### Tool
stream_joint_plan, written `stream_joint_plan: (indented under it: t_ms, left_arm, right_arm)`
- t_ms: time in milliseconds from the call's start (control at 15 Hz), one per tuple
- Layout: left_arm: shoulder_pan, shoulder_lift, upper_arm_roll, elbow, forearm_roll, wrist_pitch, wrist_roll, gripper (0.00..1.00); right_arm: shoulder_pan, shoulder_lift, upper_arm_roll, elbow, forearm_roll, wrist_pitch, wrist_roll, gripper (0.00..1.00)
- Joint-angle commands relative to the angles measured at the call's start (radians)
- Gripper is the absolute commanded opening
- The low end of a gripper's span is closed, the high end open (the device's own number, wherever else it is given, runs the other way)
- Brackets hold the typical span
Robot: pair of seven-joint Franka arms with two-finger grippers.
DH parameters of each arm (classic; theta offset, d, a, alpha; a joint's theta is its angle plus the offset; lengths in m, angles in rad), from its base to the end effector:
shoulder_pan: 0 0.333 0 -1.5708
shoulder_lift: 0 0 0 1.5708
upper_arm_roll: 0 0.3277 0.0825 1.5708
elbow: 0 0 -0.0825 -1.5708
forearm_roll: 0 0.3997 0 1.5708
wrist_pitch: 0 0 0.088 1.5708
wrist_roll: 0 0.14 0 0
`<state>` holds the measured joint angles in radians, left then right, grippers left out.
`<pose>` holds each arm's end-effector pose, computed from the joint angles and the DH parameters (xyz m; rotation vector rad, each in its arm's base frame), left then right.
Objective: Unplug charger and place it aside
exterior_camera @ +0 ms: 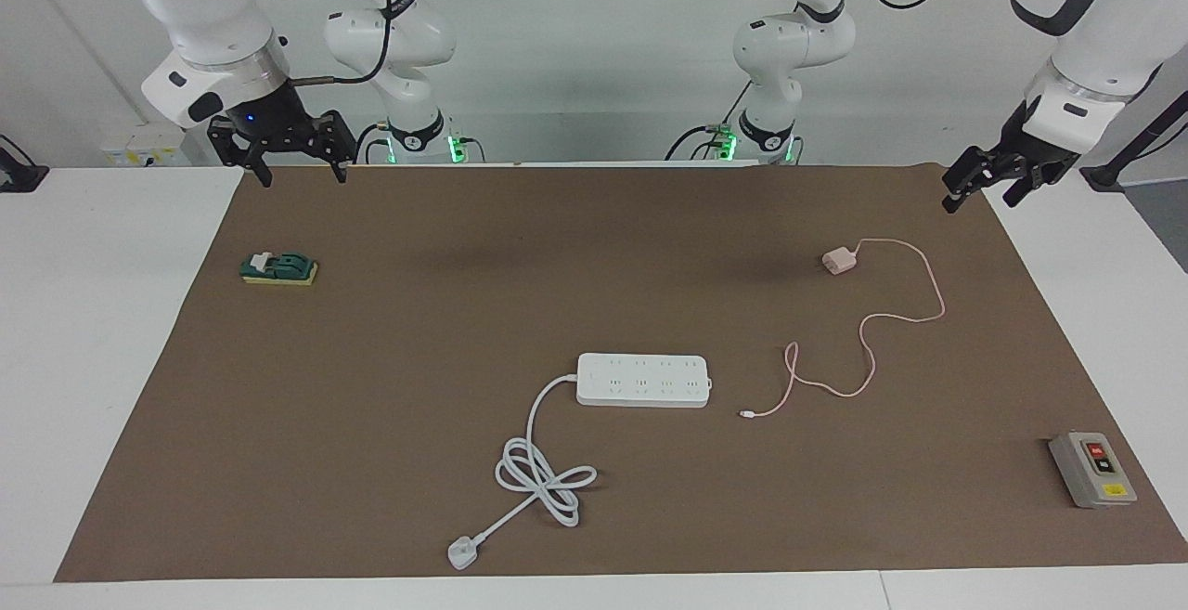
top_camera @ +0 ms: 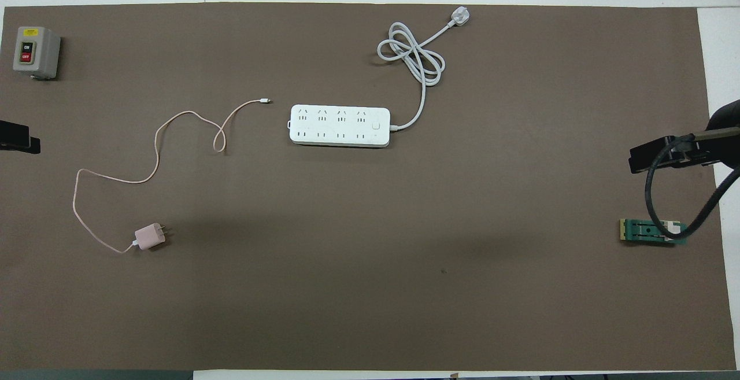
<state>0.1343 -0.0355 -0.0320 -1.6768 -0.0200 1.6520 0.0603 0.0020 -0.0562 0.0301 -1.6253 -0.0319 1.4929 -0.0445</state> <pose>0.5622 0.0548 0.5785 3.1229 0.0680 0.0190 0.5405 0.0131 0.6018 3.1040 0.1168 -0.1188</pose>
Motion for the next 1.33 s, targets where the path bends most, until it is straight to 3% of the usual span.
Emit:
stream_joint_plan:
  t_ms: [0, 333, 600, 1267]
  left_arm:
    - [-0.013, 0.005, 0.007, 0.003, 0.011, 0.009, -0.013, 1.00]
    - [-0.051, -0.029, 0.010, -0.069, 0.009, 0.040, -0.017, 1.00]
    - [-0.104, -0.029, 0.027, -0.063, 0.008, 0.043, -0.019, 1.00]
    - [-0.107, -0.029, 0.018, -0.066, -0.001, 0.015, -0.005, 1.00]
  right_arm:
    - [-0.011, -0.021, 0.014, -0.022, -0.013, -0.002, -0.008, 1.00]
    - [-0.007, -0.022, 0.014, -0.021, -0.013, 0.000, -0.005, 1.00]
    - [-0.007, -0.022, 0.013, -0.021, -0.013, 0.003, -0.003, 1.00]
    - [-0.005, -0.022, 0.014, -0.021, -0.013, 0.000, -0.003, 1.00]
